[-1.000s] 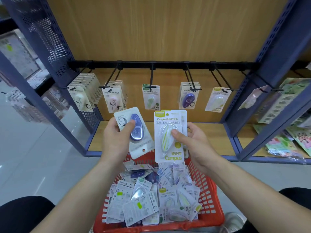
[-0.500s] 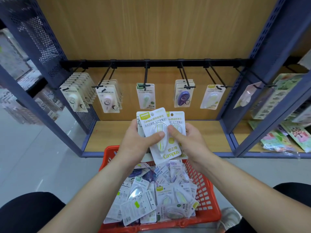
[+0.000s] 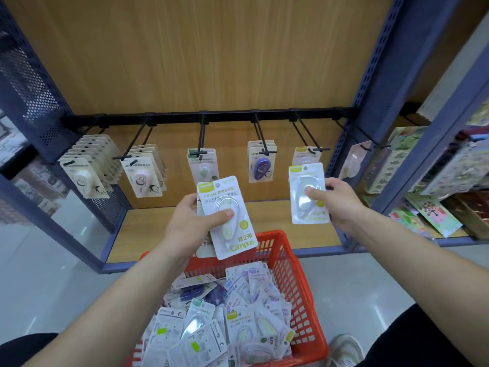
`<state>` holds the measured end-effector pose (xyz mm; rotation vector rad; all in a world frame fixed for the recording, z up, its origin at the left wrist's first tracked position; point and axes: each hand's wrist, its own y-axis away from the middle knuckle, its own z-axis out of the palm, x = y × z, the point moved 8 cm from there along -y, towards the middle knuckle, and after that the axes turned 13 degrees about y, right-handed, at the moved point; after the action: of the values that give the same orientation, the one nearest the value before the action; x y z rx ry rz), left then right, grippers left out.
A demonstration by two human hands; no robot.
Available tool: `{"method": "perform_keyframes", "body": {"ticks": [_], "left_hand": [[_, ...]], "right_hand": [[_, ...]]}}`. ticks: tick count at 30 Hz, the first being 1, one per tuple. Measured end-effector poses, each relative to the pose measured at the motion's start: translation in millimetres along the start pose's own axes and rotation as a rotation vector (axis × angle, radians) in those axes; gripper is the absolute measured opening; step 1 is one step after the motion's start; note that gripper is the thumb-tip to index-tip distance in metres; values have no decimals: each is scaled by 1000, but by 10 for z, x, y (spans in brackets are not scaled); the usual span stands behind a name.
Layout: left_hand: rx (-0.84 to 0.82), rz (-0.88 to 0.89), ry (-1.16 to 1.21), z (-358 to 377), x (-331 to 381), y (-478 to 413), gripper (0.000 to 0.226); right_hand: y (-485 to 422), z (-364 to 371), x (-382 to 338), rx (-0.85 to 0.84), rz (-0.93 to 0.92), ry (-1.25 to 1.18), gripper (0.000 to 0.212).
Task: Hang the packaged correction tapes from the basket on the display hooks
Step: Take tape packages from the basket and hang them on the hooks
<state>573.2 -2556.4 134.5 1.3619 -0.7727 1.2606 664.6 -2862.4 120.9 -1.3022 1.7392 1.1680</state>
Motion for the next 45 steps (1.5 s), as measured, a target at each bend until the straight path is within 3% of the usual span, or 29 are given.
{"method": "perform_keyframes", "body": {"ticks": [6, 10, 26, 31, 35, 37, 40, 42, 45], "left_hand": [[-91, -47, -71, 180, -70, -139, 55], [-68, -46, -47, 163, -129, -211, 52], [-26, 5, -17, 180, -88, -404, 76], [-26, 20, 5, 168, -71, -376, 72], [-24, 30, 18, 150, -48, -350, 65], [-24, 36, 16, 138, -35, -345, 64], [-38, 43, 17, 148, -49, -349, 64], [-54, 54, 12, 182, -52, -336, 67], [-62, 70, 22, 219, -44, -304, 81]], "right_hand": [[-391, -315, 102, 107, -39, -20, 15], [-547, -255, 95, 102, -82, -36, 19], [-717, -216, 173, 147, -74, -4, 24], [-758, -118, 198, 136, -57, 147, 35], [-692, -77, 205, 201, 83, 450, 66], [-465, 83, 49, 143, 25, 409, 55], [33, 653, -220, -234, -143, 251, 26], [323, 975, -338, -429, -228, 197, 25], [442, 1080, -415, -396, -306, 224, 25]]}}
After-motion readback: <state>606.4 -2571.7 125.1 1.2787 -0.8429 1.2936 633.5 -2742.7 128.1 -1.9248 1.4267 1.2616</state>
